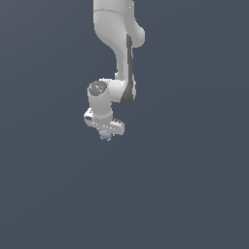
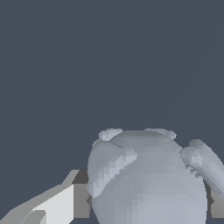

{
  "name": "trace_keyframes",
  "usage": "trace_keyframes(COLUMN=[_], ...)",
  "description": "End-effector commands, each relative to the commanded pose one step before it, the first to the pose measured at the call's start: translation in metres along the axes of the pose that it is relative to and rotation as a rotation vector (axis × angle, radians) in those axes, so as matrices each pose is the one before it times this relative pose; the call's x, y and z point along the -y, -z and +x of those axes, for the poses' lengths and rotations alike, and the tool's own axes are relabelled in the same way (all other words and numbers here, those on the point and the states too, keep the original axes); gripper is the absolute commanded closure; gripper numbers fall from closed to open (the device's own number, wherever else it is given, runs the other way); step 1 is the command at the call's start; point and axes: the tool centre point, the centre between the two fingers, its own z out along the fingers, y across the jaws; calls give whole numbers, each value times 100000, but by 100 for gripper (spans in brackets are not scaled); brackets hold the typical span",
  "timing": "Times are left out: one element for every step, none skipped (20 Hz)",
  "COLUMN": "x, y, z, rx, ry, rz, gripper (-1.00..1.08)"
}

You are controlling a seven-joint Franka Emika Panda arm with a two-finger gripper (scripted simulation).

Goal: Pick up the object and move it to a goal position.

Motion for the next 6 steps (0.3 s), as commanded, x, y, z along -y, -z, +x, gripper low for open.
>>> trace_keyframes(x=[-837, -236, -187, -135, -81, -27], y=[236, 64, 50, 36, 22, 7], z=[-542, -147, -115, -82, -49, -16], rx=[-32, 0, 0, 0, 0, 0], ry=[12, 0, 0, 0, 0, 0], rz=[7, 0, 0, 0, 0, 0], gripper=[108, 108, 108, 108, 108, 108])
